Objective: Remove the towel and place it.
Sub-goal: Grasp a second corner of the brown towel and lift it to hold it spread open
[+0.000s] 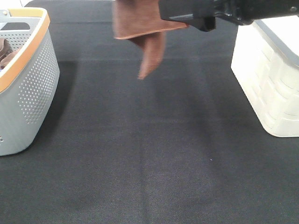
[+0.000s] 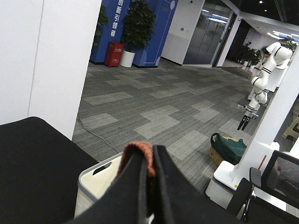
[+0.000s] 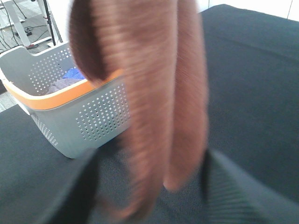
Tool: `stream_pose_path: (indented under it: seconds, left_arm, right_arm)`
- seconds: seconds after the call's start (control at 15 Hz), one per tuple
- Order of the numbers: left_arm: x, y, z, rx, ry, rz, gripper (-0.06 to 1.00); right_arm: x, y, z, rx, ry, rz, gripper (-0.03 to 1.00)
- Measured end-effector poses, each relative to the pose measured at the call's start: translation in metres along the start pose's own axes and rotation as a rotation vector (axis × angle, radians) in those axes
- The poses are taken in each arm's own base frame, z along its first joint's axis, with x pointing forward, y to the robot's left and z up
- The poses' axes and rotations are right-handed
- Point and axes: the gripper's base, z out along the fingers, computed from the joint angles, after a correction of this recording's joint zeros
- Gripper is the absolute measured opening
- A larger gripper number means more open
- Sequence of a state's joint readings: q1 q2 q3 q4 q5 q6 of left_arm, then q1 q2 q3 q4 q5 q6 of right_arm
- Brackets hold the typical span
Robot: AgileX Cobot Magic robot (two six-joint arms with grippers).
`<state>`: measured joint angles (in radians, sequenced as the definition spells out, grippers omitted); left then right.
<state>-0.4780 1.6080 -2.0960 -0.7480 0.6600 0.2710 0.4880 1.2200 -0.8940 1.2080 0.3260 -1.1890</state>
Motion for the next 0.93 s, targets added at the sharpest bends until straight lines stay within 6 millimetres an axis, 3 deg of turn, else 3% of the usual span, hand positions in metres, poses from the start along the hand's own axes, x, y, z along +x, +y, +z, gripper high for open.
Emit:
stream_pose_path:
  seconds: [0.2,0.27,0.4,0.67,0.93]
  left_arm:
    - [0.0,0.0,0.0,0.0,0.0,0.0,0.01]
    - [0.0,0.0,0.0,0.0,0.0,0.0,0.01]
    - [0.0,0.0,0.0,-0.002,0.0,0.002,0.01]
    - [0.001,0.003,0.0,-0.029,0.009,0.039,0.01]
    - [0.013,0.016,-0.001,-0.165,0.145,0.107,0.01]
  right_arm:
    - [-0.001,-0.001,0.0,0.007,-0.004,0.001,0.25]
    - [-0.001,-0.001,0.0,0.007,-0.004,0.001,0.25]
    - [-0.001,-0.001,0.0,0.007,-0.003,0.001,0.02]
    - [0.0,0.0,0.0,-0.003,0.008,0.024,0.0]
    - [0.016,0.005,-0.002,-0.051,0.194,0.056,0.0]
